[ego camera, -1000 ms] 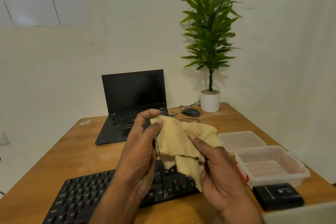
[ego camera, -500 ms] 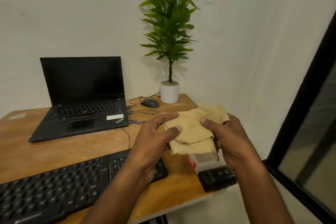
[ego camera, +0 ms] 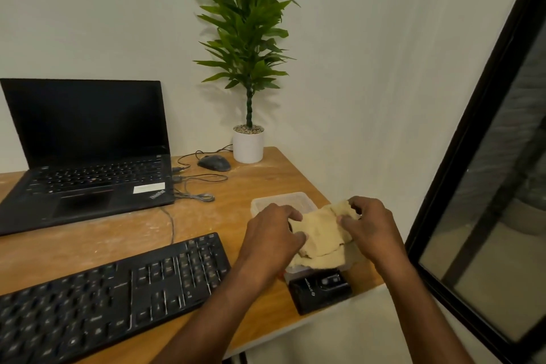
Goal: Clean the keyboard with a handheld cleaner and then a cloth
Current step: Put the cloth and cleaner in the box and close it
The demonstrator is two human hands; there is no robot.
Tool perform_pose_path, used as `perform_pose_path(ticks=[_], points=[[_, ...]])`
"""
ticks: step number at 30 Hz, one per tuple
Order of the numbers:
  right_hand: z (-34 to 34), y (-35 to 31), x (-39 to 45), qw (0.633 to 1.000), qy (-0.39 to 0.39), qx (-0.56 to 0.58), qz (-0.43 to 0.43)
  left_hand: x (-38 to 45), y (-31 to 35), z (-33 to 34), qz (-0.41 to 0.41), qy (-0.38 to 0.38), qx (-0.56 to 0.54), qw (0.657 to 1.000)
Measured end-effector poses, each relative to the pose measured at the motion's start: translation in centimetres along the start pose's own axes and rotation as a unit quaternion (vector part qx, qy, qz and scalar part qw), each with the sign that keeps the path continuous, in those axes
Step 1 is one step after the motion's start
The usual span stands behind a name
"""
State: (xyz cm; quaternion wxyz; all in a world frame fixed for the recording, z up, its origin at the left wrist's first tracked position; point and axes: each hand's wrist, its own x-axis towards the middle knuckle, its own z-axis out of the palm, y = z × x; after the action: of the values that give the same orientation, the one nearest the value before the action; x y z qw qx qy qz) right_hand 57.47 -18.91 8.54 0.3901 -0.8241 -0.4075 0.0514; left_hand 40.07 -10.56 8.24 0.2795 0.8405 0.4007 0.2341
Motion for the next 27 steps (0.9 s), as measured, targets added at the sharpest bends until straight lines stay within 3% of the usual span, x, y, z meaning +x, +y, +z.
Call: perform_pose_path(ticks=[8,15,18,22,27], points=[[2.1,-1.0,0.5,0.976,-0.047,-0.208,-0.036,0.4,-0.9,1.1,0.037,-0.001,0.103,0.994],[3.4,-1.4,0.4,0.956,-0.051,-0.287,-0.039,0.9,-1.7,2.4,0.047,-0.013,0.218,0.975],[3.7,-1.2,0.7,0.944,-0.029,-0.318,-0.082,1.0,-1.7,2.1,0.047,-0.016,0.227,0.973],[3.2,-0.7,0.8,0.965,0.003,-0.253,-0.062,0.6,-1.4,1.4,0.059,-0.011,0.168,0.984],[-0.5,0.4,-3.0,0.997,0.061,-0.040,-0.015,-4.0,-0.1,0.0,0.081,0.125,0.001,0.989]])
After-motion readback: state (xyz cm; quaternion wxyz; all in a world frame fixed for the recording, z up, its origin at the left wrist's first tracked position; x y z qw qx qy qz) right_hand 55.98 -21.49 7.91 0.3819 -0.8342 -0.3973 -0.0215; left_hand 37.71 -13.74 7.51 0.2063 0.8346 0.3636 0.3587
